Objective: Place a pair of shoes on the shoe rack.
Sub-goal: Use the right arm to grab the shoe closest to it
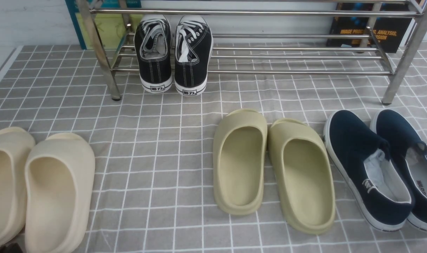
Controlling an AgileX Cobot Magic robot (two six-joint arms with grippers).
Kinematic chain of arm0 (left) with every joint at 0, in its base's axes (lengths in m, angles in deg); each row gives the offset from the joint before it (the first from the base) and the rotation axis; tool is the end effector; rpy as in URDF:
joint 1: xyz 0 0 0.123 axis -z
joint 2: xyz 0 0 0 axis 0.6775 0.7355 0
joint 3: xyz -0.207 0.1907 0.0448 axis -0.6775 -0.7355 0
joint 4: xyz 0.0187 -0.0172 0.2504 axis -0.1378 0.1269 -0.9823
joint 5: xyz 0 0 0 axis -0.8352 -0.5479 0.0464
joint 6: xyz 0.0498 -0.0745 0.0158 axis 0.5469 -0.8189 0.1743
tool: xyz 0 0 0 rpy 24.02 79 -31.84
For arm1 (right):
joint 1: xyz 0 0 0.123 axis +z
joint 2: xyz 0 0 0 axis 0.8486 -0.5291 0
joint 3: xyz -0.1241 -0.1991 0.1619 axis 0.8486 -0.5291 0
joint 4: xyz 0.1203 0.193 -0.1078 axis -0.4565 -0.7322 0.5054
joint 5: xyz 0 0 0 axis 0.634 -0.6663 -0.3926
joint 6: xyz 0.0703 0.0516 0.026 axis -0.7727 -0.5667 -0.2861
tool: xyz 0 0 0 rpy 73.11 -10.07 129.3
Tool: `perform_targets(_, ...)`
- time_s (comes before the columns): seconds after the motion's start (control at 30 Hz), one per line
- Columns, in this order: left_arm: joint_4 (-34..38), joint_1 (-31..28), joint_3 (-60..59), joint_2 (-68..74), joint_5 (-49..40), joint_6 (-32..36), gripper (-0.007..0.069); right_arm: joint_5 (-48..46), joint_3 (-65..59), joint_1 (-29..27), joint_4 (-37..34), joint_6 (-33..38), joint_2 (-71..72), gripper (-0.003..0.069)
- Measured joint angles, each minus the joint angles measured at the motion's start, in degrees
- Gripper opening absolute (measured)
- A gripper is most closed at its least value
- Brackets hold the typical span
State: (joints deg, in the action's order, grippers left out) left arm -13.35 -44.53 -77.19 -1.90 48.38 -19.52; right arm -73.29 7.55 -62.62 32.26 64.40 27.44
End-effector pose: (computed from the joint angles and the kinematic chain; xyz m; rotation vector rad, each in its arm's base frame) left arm 0.0528 0.0013 0.1705 -0.2418 1.8576 -0.1419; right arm 0.0518 -0.0072 0.1739 0.2131 1.8573 -0.0009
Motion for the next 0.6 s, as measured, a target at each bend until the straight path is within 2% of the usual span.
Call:
perform_targets(0.4, 0.0, 0.0, 0.0, 0.0, 0.0, 0.0, 0.0112, 0.0, 0.0, 0.0, -1.2, -0.3, 0.0, 0.0239)
perform_targets(0.53, 0.0, 0.0, 0.0, 0.0, 0.0, 0.0, 0.0112, 0.0, 0.0, 0.0, -4.1, -2.3, 0.0, 0.0239)
perform_targets(0.6, 0.0, 0.0, 0.0, 0.0, 0.0, 0.0, 0.0112, 0.3, 0.0, 0.0, -8.5, -5.2, 0.0, 0.0239)
